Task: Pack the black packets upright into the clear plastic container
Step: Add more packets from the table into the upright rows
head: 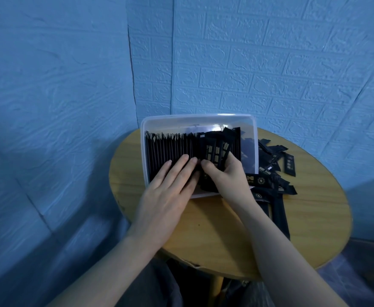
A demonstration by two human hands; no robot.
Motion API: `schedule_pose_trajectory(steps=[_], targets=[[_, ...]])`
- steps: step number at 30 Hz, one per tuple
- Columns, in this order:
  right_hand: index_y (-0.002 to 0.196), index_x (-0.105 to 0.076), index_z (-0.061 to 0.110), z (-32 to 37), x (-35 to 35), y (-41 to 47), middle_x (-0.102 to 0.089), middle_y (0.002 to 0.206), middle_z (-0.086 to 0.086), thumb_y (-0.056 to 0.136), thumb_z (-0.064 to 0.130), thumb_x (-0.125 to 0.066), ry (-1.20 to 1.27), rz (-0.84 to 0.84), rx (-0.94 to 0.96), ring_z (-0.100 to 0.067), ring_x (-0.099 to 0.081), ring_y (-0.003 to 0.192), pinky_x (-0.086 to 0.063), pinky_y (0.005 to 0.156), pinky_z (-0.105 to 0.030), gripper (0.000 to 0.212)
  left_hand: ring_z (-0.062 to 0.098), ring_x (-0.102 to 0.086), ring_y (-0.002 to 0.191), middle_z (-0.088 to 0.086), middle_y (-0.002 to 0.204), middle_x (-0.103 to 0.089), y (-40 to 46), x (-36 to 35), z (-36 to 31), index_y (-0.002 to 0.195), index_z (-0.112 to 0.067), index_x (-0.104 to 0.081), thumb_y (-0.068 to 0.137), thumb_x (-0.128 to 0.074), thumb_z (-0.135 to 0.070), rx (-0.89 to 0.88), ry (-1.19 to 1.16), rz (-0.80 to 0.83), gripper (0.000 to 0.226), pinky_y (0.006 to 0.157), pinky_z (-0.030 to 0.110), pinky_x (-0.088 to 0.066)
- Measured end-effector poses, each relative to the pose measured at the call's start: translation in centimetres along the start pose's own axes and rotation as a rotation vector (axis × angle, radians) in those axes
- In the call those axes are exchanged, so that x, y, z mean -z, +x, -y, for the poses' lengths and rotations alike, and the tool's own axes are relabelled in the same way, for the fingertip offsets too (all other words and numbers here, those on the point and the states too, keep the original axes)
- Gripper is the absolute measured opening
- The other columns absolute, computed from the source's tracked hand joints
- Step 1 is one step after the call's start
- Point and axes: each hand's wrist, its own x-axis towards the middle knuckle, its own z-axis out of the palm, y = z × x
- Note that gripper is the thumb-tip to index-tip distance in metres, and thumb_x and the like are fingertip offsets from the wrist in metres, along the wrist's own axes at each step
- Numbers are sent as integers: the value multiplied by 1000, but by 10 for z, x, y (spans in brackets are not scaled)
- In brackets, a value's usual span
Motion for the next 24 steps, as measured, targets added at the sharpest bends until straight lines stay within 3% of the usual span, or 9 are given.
schedule_pose_trajectory(steps=[4,8,11,14,18,24], targets=[[106,-62,12,-1,0,1,-72,99,0,90,16,-67,-41,-8,6,-11,-68,95,-56,87,-36,17,31,-30,145,17,154,-35,1,2,0,135,-4,-55,81,-39,3,-1,-6,19,57,115,51,-32],[106,-64,12,1,0,0,-73,98,1,88,23,-70,-29,-34,28,-9,-68,95,-56,86,-34,22,31,-31,144,17,153,-38,1,1,0,134,-5,-57,85,-36,3,4,-7,7,54,114,51,-33],[98,-63,12,1,2,0,-70,89,2,91,14,-63,-6,-29,23,-9,-66,87,-54,80,-31,8,31,-31,144,17,153,-38,1,1,0,133,-5,-58,79,-44,5,11,-13,11,57,114,51,-33],[100,-61,13,2,2,-1,-70,91,1,88,1,-58,-15,13,30,-12,-66,88,-55,80,-29,17,30,-31,144,16,153,-37,1,2,-1,137,-7,-54,77,-46,6,15,-19,22,62,114,51,-34],[107,-62,14,2,1,-1,-71,101,-1,90,5,-63,-62,48,66,-12,-67,99,-55,89,-36,20,32,-30,145,15,154,-36,1,3,0,137,-10,-55,78,-41,6,-4,-26,24,63,114,53,-32],[108,-62,13,0,1,0,-71,102,0,90,7,-65,-78,30,67,-11,-67,99,-55,91,-40,20,33,-29,145,13,155,-36,2,3,0,135,-10,-56,80,-37,3,-7,-15,42,60,114,55,-31]])
